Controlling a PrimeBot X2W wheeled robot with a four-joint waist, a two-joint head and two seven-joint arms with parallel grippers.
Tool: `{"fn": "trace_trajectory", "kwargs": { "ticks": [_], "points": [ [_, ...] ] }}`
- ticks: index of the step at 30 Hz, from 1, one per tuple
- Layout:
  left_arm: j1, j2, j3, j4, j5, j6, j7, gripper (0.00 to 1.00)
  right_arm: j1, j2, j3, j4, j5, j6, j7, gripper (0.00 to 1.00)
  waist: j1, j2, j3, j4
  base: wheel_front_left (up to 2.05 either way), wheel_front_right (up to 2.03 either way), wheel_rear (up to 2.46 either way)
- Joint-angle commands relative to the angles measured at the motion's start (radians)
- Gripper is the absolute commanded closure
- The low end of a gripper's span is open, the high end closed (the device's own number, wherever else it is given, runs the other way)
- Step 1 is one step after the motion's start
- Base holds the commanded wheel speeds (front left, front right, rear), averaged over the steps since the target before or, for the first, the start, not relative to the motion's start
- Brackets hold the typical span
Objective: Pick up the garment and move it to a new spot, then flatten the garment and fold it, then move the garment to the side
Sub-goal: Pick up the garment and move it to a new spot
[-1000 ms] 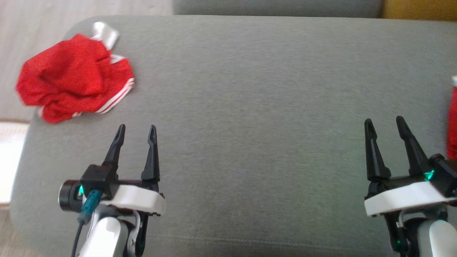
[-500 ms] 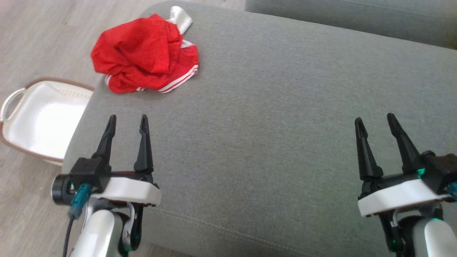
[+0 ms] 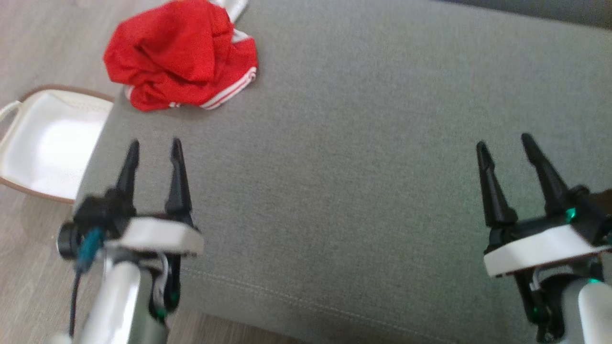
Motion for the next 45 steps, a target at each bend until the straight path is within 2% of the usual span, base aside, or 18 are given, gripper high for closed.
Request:
{"fn": "trace_trajectory", "kwargs": {
  "ticks": [1, 7, 12, 20, 25, 26, 27, 28, 33, 37, 40, 45],
  "points": [
    [-0.083, 0.015, 0.045, -0.011, -0.006, -0.007, -0.012, 0.0, -0.046, -0.014, 0.024, -0.048, -0.003, 0.004, 0.007, 0.0, 0.0, 0.0, 0.051, -0.021, 0.0, 0.0, 0.0],
    [-0.296, 0.024, 0.073, 0.229, -0.054, -0.053, 0.005, 0.0, -0.081, -0.049, 0.007, -0.105, -0.013, 0.004, 0.049, 0.0, 0.0, 0.0, 0.184, -0.037, 0.0, 0.0, 0.0],
    [-0.488, 0.05, 0.102, 0.482, -0.111, -0.101, 0.075, 0.0, -0.111, -0.079, 0.006, -0.144, -0.02, 0.004, 0.08, 0.0, 0.0, 0.0, 0.269, -0.047, 0.0, 0.0, 0.0],
    [-0.683, 0.104, 0.102, 0.833, -0.142, -0.154, 0.22, 0.0, -0.127, -0.093, 0.0, -0.154, -0.013, 0.004, 0.091, 0.0, 0.0, 0.0, 0.303, -0.066, 0.0, 0.0, 0.0],
    [-0.737, 0.116, 0.096, 0.918, -0.148, -0.179, 0.229, 0.0, -0.13, -0.088, -0.002, -0.149, -0.007, 0.004, 0.087, 0.0, 0.0, 0.0, 0.302, -0.073, 0.0, 0.0, 0.0],
    [-0.746, 0.12, 0.09, 0.932, -0.144, -0.182, 0.224, 0.31, -0.13, -0.086, -0.002, -0.146, -0.006, 0.004, 0.085, 0.0, 0.0, 0.0, 0.299, -0.074, 0.0, 0.0, 0.0],
    [-0.755, 0.124, 0.084, 0.941, -0.139, -0.184, 0.211, 0.95, -0.13, -0.085, -0.002, -0.143, -0.004, 0.004, 0.084, 0.0, 0.0, 0.0, 0.297, -0.074, 0.0, 0.0, 0.0],
    [-0.762, 0.13, 0.078, 0.946, -0.129, -0.179, 0.188, 1.0, -0.13, -0.083, -0.003, -0.14, -0.003, 0.004, 0.081, 0.0, 0.0, 0.0, 0.292, -0.075, 0.0, 0.0, 0.0],
    [-0.775, 0.15, 0.058, 0.935, -0.095, -0.15, 0.046, 1.0, -0.126, -0.071, -0.005, -0.123, 0.002, 0.004, 0.061, 0.0, 0.0, 0.0, 0.25, -0.075, 0.0, 0.0, 0.0],
    [-0.751, 0.159, 0.06, 0.868, -0.081, -0.122, -0.003, 1.0, -0.113, -0.056, -0.006, -0.101, 0.009, 0.004, 0.038, 0.0, 0.0, 0.0, 0.189, -0.072, 0.0, 0.0, 0.0],
    [-0.703, 0.169, 0.069, 0.763, -0.068, -0.094, -0.011, 1.0, -0.107, -0.044, 0.0, -0.089, 0.015, 0.004, 0.009, 0.0, 0.0, 0.0, 0.141, -0.079, 0.0, 0.0, 0.0],
    [-0.549, 0.184, 0.086, 0.484, -0.033, -0.045, -0.012, 1.0, -0.099, -0.02, 0.011, -0.065, 0.028, 0.004, -0.028, 0.0, 0.0, 0.0, 0.075, -0.108, 0.0, 0.0, 0.0]
  ]
}}
